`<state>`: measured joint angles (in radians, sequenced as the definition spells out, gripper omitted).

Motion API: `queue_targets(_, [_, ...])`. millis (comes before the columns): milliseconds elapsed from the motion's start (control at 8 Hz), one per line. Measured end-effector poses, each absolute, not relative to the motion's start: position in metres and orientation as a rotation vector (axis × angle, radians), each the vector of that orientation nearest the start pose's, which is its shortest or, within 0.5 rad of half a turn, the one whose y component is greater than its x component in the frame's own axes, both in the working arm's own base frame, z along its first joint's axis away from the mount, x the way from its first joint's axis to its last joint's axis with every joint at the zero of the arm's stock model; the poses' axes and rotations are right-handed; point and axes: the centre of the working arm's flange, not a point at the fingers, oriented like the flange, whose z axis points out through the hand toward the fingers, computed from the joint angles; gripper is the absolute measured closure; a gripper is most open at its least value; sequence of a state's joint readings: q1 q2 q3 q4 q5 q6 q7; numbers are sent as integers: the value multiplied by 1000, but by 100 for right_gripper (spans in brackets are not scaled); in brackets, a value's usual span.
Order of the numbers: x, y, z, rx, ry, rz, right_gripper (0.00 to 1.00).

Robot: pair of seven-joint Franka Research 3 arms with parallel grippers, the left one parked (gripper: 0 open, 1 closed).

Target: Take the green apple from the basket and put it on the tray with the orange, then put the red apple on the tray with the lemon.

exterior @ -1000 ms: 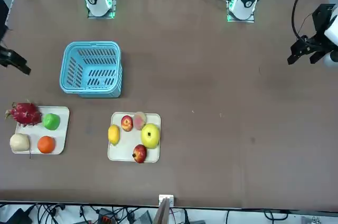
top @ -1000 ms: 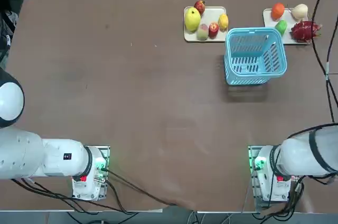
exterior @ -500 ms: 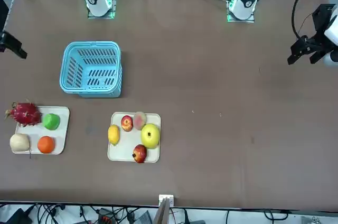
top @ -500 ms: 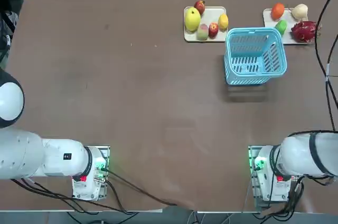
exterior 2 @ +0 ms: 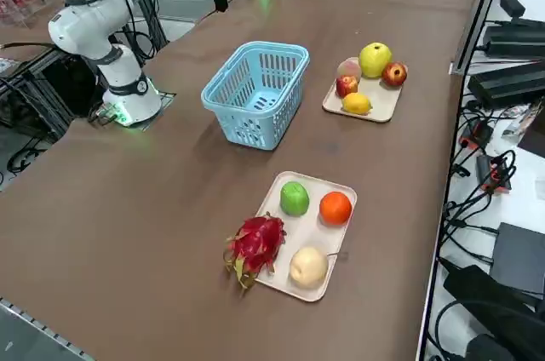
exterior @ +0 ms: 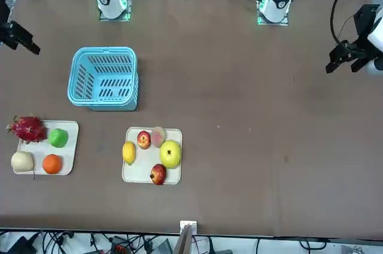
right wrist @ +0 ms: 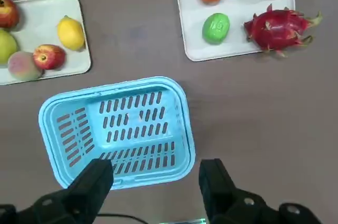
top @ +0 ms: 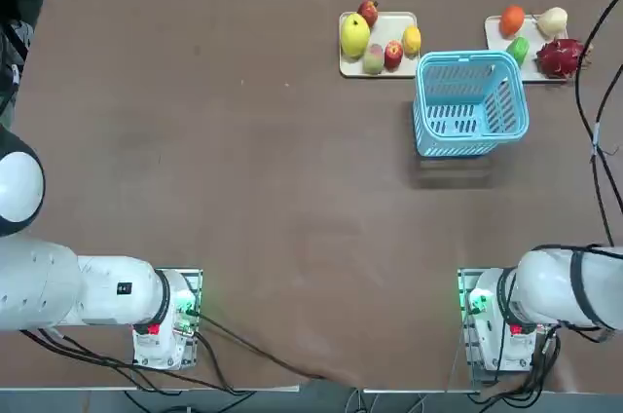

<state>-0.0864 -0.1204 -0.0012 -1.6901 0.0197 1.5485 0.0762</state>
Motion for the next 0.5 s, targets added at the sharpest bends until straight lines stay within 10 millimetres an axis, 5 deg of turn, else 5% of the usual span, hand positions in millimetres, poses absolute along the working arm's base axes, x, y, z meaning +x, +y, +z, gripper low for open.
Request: queue_targets(500, [516,-29,633,-3116,208,-25,0])
